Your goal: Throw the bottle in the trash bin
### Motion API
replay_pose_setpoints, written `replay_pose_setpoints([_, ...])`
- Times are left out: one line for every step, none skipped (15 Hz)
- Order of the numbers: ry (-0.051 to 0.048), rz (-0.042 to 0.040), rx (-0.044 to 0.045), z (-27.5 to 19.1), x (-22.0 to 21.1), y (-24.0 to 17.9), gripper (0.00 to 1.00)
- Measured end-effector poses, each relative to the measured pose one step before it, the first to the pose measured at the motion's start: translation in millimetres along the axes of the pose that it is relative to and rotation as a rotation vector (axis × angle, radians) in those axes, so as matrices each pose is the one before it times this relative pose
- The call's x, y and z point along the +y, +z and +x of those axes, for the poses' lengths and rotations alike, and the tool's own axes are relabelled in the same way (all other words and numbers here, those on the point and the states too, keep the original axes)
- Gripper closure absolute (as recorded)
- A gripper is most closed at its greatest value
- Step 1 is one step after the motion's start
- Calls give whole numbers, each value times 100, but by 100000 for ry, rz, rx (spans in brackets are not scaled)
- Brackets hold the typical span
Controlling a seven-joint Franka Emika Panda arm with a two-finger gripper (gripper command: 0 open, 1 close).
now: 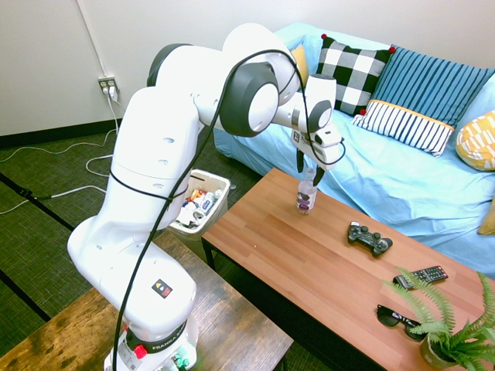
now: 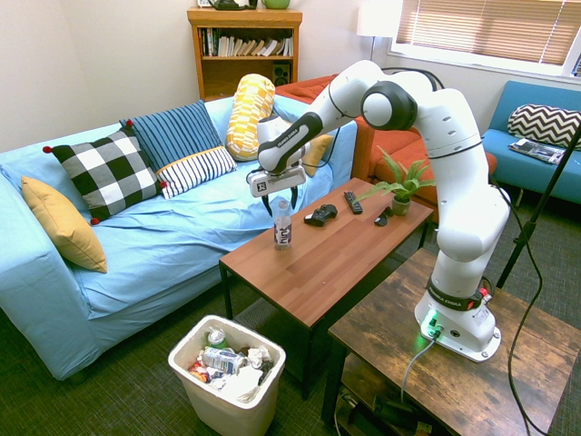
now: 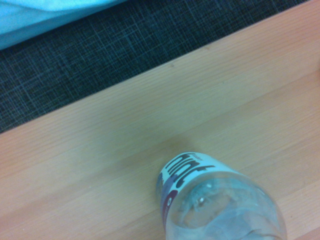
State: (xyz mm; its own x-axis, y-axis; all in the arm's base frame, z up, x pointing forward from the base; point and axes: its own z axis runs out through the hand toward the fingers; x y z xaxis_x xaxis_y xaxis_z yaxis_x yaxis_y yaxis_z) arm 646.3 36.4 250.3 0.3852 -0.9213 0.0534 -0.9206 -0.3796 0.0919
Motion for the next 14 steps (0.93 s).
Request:
replay_pose_setpoints([186, 27, 43, 152, 34, -15, 100])
replay_pose_setpoints([160, 82, 27, 123, 14, -40, 100])
replay_pose_setpoints([267, 89, -178, 61, 17, -22, 100])
replay_pose_setpoints([275, 221, -275, 40, -7, -77, 100])
replay_pose_setpoints([115, 245, -187, 16, -11, -111, 100])
replay_pose_setpoints([14, 145, -30, 7, -2, -86, 100])
replay_pose_setpoints([14, 82, -76, -2, -7, -37, 100])
replay_pose_setpoints([44, -23, -106, 9, 5, 33, 100])
replay_pose_setpoints([11, -61, -136, 44, 19, 61, 100])
replay_pose_setpoints([-81, -68, -220, 74, 31, 80, 100])
replay_pose_setpoints([-30, -20, -424, 84, 35, 92, 100])
replay_pose_setpoints([-31, -56, -334, 54, 34, 89, 100])
replay_pose_setpoints([-215, 32, -346, 19, 26, 44, 100])
replay_pose_setpoints([-394, 165, -238, 6, 17, -51, 100])
